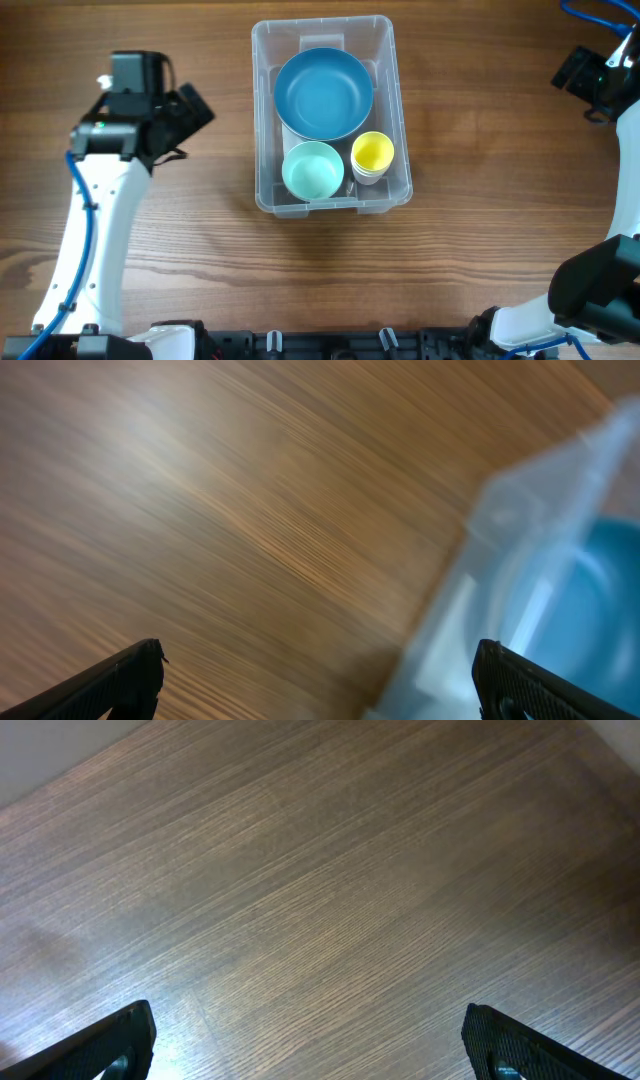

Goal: Pack container

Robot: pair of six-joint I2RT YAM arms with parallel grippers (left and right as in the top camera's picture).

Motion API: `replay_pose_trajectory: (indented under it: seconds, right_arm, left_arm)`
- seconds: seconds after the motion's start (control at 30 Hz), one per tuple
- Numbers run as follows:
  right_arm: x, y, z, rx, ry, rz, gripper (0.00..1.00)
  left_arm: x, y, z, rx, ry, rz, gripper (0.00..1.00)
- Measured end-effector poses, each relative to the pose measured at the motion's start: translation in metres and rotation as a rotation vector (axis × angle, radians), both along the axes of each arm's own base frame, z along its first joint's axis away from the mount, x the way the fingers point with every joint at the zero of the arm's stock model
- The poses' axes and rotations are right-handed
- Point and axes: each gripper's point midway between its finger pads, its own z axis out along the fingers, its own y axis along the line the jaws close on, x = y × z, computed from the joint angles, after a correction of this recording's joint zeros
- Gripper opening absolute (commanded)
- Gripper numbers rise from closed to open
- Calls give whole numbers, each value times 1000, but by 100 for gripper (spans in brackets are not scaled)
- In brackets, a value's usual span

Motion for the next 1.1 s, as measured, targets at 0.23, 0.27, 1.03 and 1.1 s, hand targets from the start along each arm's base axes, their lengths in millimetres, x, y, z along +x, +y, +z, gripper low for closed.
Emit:
replay_pose_trajectory:
  seconds: [0.23,0.27,1.03,1.1]
  right_arm:
    - [0,0,0,0,0,0,100]
    - [0,0,0,0,0,0,100]
    - [-14,14,57,-47,-123,18,100]
    - [-30,28,103,-87,-232,37,100]
  left_arm:
    - [-4,37,1,28,1,102,100]
    - [-3,37,1,28,0,102,100]
    - [-3,37,1,30,1,100,100]
    - [-4,37,1,30,1,100,100]
